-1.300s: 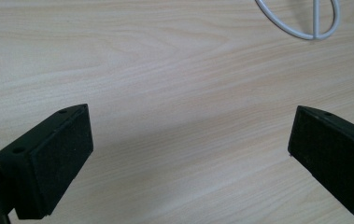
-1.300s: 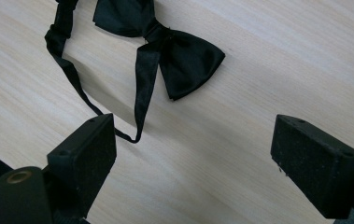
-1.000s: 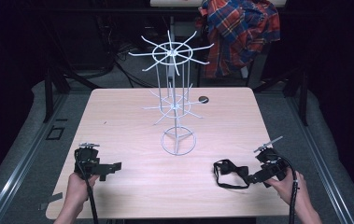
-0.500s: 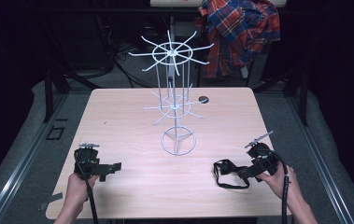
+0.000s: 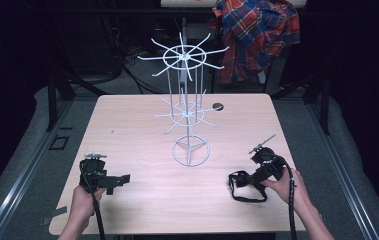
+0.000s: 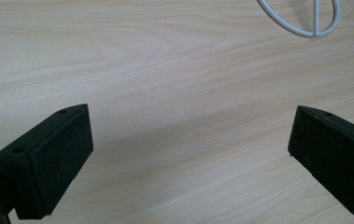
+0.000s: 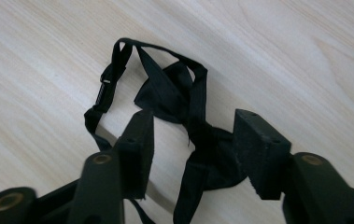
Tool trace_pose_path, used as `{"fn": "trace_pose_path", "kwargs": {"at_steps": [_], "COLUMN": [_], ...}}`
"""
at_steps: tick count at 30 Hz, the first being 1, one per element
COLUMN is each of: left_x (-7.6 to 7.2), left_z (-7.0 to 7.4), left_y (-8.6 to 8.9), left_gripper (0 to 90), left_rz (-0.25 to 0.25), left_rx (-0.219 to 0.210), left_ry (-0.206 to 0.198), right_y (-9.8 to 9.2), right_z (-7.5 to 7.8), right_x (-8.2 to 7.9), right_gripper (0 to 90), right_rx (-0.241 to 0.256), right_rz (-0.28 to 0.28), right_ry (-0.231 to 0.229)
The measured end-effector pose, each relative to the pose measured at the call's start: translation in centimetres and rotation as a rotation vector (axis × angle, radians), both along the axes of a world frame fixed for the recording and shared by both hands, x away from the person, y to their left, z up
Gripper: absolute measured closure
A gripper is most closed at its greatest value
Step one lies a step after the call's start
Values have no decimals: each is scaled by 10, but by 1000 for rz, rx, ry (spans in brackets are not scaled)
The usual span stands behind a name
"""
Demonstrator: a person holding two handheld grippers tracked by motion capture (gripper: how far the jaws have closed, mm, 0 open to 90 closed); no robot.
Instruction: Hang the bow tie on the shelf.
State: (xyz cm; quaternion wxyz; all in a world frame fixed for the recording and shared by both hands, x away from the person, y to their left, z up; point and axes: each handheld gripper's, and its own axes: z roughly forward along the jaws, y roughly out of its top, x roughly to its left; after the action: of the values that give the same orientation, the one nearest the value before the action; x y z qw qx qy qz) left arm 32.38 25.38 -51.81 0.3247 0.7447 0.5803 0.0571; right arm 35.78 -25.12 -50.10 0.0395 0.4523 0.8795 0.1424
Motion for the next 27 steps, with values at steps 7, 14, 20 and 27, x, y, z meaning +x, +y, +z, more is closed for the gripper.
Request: {"fn": "trace_pose_path", "kwargs": {"at_steps": [7, 14, 20, 27], "left_x": [0, 1, 1, 1], "left_z": [0, 0, 0, 1], "left_y": [1, -1, -2, -2], "left_gripper": [1, 1, 1, 1], "left_rz": [-6, -17, -17, -21], "left_rx": [-3, -1, 2, 2], "left_ry": [7, 7, 9, 4], "right_y": [19, 16, 11, 9], "right_z": [-10, -16, -23, -27], "right_x": [12, 15, 18, 19], "right_gripper": [613, 663, 697, 753], "right_rx": [-23, -77, -115, -109], "right_rz": [-18, -9, -5, -7], "right_ry": [-2, 22, 63, 79]}}
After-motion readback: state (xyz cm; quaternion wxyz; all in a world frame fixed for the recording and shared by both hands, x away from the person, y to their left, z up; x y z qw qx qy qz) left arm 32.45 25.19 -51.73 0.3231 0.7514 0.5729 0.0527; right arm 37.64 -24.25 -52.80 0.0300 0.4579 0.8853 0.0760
